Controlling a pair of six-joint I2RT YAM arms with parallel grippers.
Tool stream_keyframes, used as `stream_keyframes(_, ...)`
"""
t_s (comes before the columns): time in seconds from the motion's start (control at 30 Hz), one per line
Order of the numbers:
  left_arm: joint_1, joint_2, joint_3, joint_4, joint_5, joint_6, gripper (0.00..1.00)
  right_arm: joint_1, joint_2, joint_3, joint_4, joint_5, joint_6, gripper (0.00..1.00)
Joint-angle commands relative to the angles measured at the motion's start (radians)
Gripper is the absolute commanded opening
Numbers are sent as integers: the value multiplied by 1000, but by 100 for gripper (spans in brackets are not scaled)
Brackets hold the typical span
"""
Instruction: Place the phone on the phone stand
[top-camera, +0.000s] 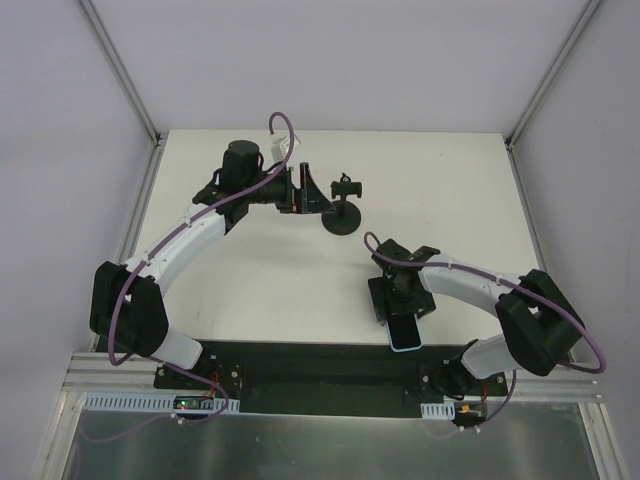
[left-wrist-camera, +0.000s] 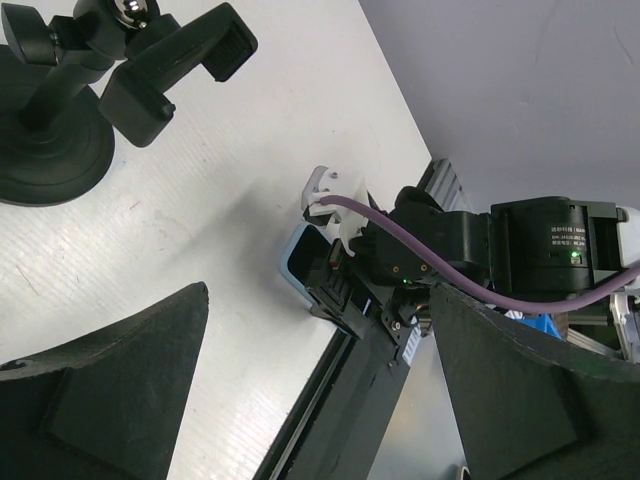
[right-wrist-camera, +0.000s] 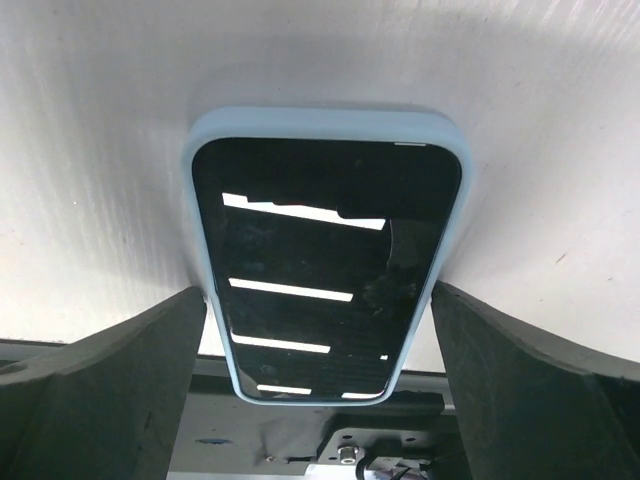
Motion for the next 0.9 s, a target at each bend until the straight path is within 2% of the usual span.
stream_keyframes(0.0, 8, -28, 28, 5, -14, 33, 91, 15, 46, -5, 14, 57, 87, 99)
stream_keyframes(0.13, 8, -25, 28, 5, -17, 31, 91, 40, 95, -7, 54, 85, 116, 94)
stream_keyframes(0.23, 8, -36, 27, 6, -29, 36, 90, 45, 107, -17, 87, 76, 139, 79)
stream_keyframes(0.27, 8, -40, 27, 6, -35, 37, 90, 46, 96, -23, 109, 77, 142, 65)
stream_keyframes(0.3, 8, -42, 27, 5, -40, 39, 91, 46, 72, -30, 115, 89, 150, 58)
stream_keyframes(0.33, 8, -49, 27, 5, -46, 42, 90, 46, 60, -36, 118, 103, 151, 43)
stream_keyframes(0.4, 8, -57, 28, -15, -61, 42, 91, 46, 28, -34, 132, 149, 141, 28)
stream_keyframes(0.43, 8, -63, 27, -15, -68, 39, 90, 45, 21, -19, 136, 168, 124, 15)
stream_keyframes(0.5, 8, -69, 25, -15, -87, 34, 90, 45, 20, 10, 147, 220, 101, 1)
stream_keyframes(0.63, 8, -105, 4, -12, -132, 15, 88, 37, -23, 67, 211, 281, 58, 1)
stream_keyframes(0.77, 4, -143, -65, -3, -146, -5, 82, 2, -126, 7, 432, 209, 71, 1)
stream_keyframes(0.87, -25, -152, -117, 54, -146, -30, 78, -53, -186, -37, 531, 137, 108, 1)
